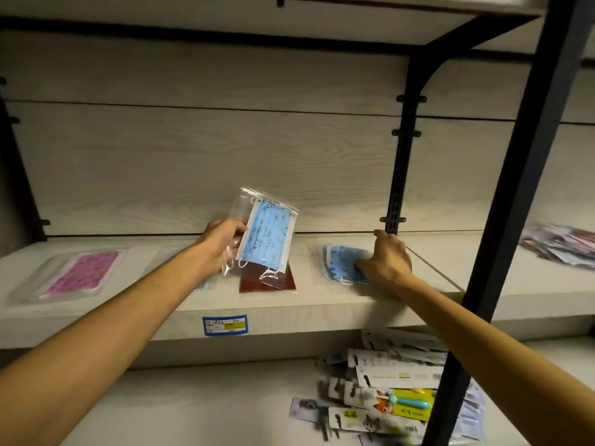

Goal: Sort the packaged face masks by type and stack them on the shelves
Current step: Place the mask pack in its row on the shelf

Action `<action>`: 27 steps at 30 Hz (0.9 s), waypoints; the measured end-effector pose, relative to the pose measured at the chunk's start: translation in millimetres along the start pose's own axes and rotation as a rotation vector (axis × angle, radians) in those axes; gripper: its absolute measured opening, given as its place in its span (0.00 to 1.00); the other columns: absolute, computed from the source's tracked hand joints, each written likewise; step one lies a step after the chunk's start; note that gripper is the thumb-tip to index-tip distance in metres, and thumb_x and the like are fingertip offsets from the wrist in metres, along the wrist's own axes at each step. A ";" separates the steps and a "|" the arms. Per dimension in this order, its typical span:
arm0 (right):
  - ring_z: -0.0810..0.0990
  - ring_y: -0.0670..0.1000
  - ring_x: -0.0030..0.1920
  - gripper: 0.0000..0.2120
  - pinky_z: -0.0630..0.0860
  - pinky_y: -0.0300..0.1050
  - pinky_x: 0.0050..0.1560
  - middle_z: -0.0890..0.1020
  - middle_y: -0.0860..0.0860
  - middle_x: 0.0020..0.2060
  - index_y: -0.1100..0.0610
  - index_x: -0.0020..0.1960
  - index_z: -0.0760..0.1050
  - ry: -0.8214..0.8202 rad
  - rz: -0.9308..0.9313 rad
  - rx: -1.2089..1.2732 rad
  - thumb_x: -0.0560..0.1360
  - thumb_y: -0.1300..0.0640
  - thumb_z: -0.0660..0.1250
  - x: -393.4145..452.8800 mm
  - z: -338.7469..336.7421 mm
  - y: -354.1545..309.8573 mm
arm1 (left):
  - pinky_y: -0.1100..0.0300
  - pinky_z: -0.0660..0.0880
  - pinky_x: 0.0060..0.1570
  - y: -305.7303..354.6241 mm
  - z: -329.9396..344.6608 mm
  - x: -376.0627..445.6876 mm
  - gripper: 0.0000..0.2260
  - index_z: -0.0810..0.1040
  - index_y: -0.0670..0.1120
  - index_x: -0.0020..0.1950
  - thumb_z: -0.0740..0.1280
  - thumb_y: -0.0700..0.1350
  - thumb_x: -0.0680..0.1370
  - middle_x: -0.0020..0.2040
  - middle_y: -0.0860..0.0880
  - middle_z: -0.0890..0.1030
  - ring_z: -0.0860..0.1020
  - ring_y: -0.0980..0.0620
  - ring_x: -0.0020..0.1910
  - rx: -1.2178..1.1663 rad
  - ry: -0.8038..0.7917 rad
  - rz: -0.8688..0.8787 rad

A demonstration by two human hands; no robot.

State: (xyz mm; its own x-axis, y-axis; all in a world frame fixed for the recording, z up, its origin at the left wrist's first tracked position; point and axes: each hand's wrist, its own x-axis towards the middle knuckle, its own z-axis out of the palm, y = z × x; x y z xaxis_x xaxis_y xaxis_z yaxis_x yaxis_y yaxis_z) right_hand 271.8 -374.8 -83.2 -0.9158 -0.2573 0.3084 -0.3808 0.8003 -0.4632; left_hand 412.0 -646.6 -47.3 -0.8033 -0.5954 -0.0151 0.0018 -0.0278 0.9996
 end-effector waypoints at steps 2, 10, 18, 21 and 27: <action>0.69 0.60 0.68 0.31 0.71 0.57 0.67 0.72 0.58 0.69 0.56 0.73 0.67 0.045 -0.121 0.033 0.73 0.54 0.72 0.0 3.8 -6.1 | 0.47 0.82 0.49 -0.6 -8.2 -1.9 0.11 0.76 0.38 0.62 0.58 0.37 0.83 0.58 0.37 0.83 0.83 0.40 0.56 0.012 -0.077 -0.011; 0.79 0.45 0.57 0.26 0.73 0.36 0.50 0.82 0.48 0.59 0.56 0.69 0.74 -0.218 -0.201 0.736 0.78 0.42 0.69 -18.8 24.1 -72.7 | 0.47 0.82 0.51 1.1 -32.6 -15.3 0.14 0.77 0.44 0.67 0.60 0.39 0.83 0.58 0.41 0.84 0.84 0.44 0.55 -0.166 -0.331 -0.029; 0.86 0.53 0.49 0.06 0.83 0.42 0.43 0.86 0.54 0.48 0.58 0.54 0.79 -0.179 -0.191 0.968 0.77 0.59 0.71 -46.1 12.4 -69.9 | 0.43 0.73 0.67 -6.4 -9.4 -26.1 0.17 0.76 0.42 0.70 0.63 0.41 0.82 0.66 0.40 0.80 0.78 0.42 0.66 -0.197 -0.440 0.028; 0.86 0.58 0.46 0.03 0.84 0.52 0.42 0.86 0.58 0.45 0.60 0.50 0.78 -0.068 -0.303 0.896 0.77 0.62 0.70 -62.5 -8.8 -37.2 | 0.48 0.76 0.64 -15.7 18.8 -40.2 0.17 0.76 0.42 0.69 0.63 0.45 0.81 0.64 0.42 0.82 0.79 0.43 0.64 -0.177 -0.327 0.053; 0.85 0.54 0.49 0.07 0.85 0.54 0.44 0.84 0.54 0.47 0.60 0.52 0.78 0.168 -0.421 0.804 0.75 0.58 0.70 -102.4 -72.1 57.2 | 0.60 0.79 0.37 -17.5 102.1 -79.4 0.08 0.82 0.43 0.54 0.64 0.42 0.81 0.46 0.43 0.86 0.83 0.50 0.39 -0.023 -0.196 0.215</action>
State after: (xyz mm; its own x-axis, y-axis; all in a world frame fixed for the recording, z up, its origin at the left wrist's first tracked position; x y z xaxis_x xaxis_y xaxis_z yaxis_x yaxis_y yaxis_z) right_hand 353.0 -263.6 -81.4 -0.6748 -0.3100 0.6698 -0.7101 0.0255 -0.7036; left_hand 415.0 -516.9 -61.2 -0.8828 -0.4230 0.2042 0.1962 0.0629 0.9785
